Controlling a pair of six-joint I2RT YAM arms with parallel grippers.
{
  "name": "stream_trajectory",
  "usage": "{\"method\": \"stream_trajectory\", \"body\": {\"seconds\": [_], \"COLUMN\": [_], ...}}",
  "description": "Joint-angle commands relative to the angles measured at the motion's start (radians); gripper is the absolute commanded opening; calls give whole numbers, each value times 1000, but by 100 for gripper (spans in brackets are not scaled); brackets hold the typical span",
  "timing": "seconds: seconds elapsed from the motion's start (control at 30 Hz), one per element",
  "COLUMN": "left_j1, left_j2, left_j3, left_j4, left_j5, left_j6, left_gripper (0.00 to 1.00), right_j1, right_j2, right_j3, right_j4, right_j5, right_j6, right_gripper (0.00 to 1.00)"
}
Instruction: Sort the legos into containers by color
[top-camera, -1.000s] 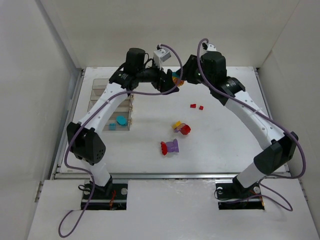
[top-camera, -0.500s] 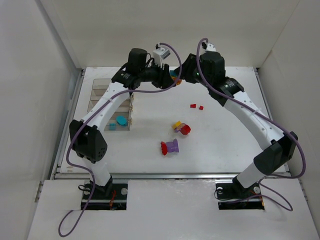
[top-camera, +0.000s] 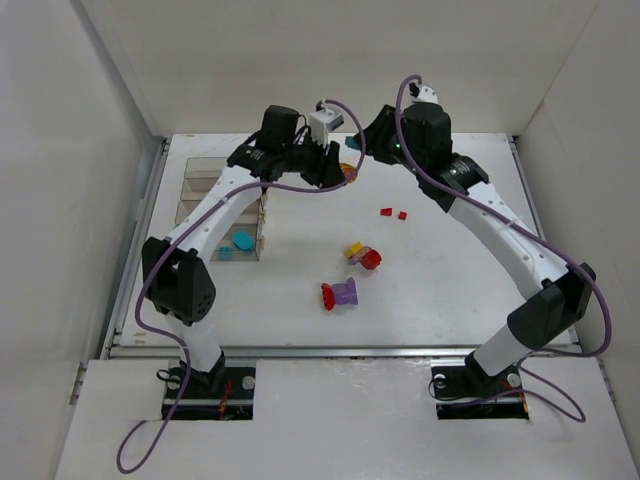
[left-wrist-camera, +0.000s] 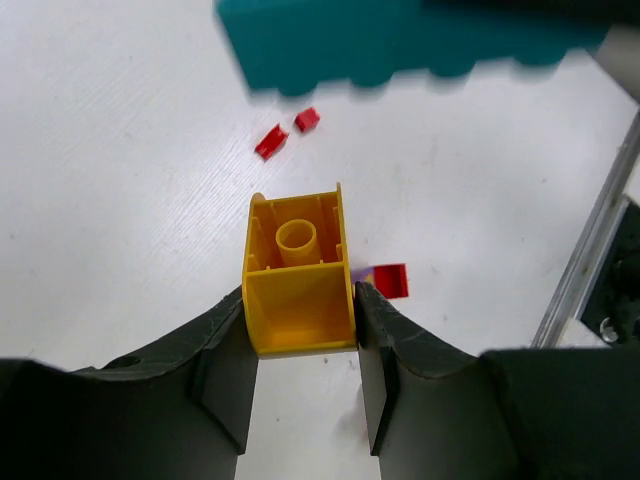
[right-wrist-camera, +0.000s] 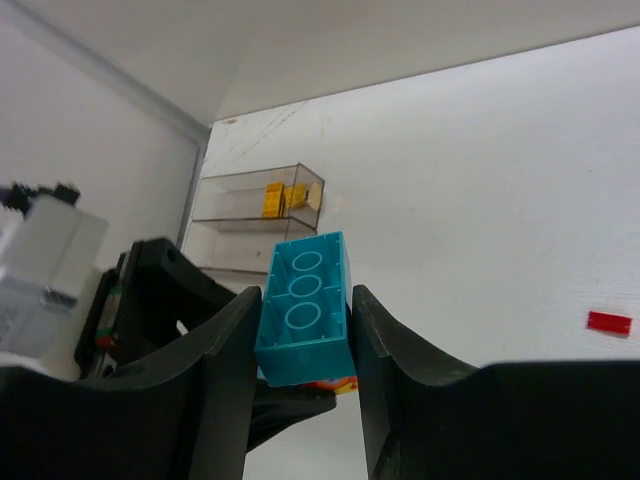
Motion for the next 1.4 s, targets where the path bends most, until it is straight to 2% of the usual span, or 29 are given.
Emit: {"method": "stream_trajectory", "body": {"seconds": [0.0,0.07,0.17,0.2,0.3,0.47,0.57,0.77,0.9,1.07,1.1,1.23,1.37], "left_j1": [-3,17,126,193,298,410,442,485,505,505,505,505,505], "left_j2": [-71,-94,-84,-50,40,139,188,365,419,432,441,450,441], "left_j3": [-42,-81,-70,-49,49,77,68,215,275,257,257,278,278], "left_j4": [-56,-56,-31,-31,-63,-52,-13,8,19,53,53,4,-5], "left_j5": [-33,-44,-35,-35,-87,-167,-224,-268,-310,-319,-319,-319,-359], "left_j6": [99,99,63,54,53,75,98,118,118,129,138,162,188], "left_gripper": [0,0,0,0,0,0,0,0,0,17,31,63,72], "right_j1": [-44,-73,-86,-86,-86,-95,-95,-95,-95,-95,-95,-95,-95], "right_j2": [-16,-16,-16,-16,-16,-16,-6,37,48,59,68,68,79], "right_j3": [1,1,1,1,-10,-53,-62,-31,-22,-22,-22,-13,-2], "right_j4": [55,55,55,46,37,36,26,-16,-25,-34,-34,-34,-34], "right_j5": [62,62,62,62,62,51,40,31,13,-6,-6,-6,-6], "right_j6": [-4,-5,-26,-38,-48,-57,-57,-77,-77,-77,-77,-77,-77], "right_gripper": [0,0,0,0,0,0,0,0,0,0,0,0,0]}}
